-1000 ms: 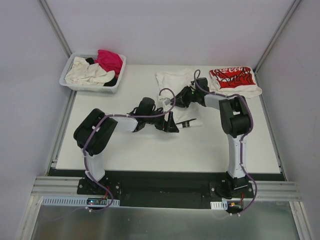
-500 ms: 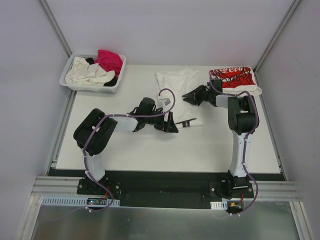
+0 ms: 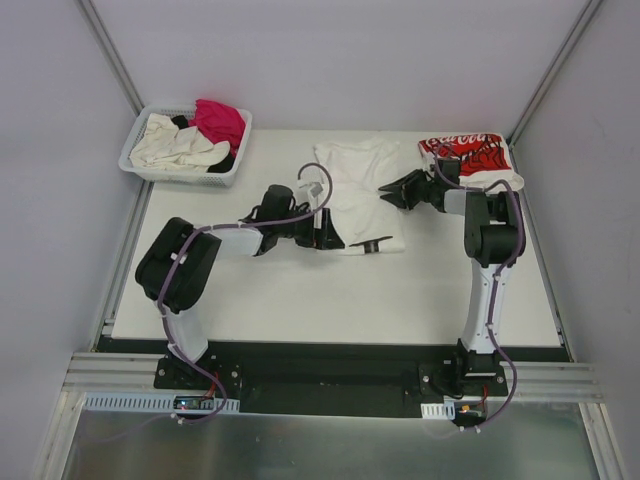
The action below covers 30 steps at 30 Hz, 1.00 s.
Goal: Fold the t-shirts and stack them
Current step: Fold the folded rectangular tshirt in 1/3 of the way
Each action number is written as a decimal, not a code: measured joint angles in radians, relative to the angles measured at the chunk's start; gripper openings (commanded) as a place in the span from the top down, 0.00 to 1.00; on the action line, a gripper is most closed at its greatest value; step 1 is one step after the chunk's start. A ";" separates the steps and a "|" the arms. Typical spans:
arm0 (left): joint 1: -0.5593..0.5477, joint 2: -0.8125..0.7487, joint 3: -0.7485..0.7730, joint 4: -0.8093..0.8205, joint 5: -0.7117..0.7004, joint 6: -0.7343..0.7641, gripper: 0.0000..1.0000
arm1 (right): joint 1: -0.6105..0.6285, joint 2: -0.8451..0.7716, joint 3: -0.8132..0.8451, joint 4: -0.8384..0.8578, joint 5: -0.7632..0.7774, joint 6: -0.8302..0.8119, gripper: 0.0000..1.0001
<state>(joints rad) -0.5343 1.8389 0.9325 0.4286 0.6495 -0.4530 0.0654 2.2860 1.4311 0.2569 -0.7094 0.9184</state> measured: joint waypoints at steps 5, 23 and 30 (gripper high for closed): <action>0.126 -0.098 -0.026 0.070 -0.052 -0.034 0.13 | -0.066 -0.062 -0.055 -0.014 0.005 -0.052 0.64; 0.148 -0.146 -0.484 0.555 -0.100 -0.199 0.16 | -0.159 -0.485 -0.617 -0.013 0.063 -0.270 0.49; 0.147 -0.068 -0.459 0.715 -0.042 -0.229 0.16 | -0.161 -0.659 -0.716 -0.076 0.122 -0.376 0.38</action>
<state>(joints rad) -0.3870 1.7714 0.4736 1.1435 0.6071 -0.6815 -0.0959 1.6268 0.7155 0.1810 -0.5873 0.5426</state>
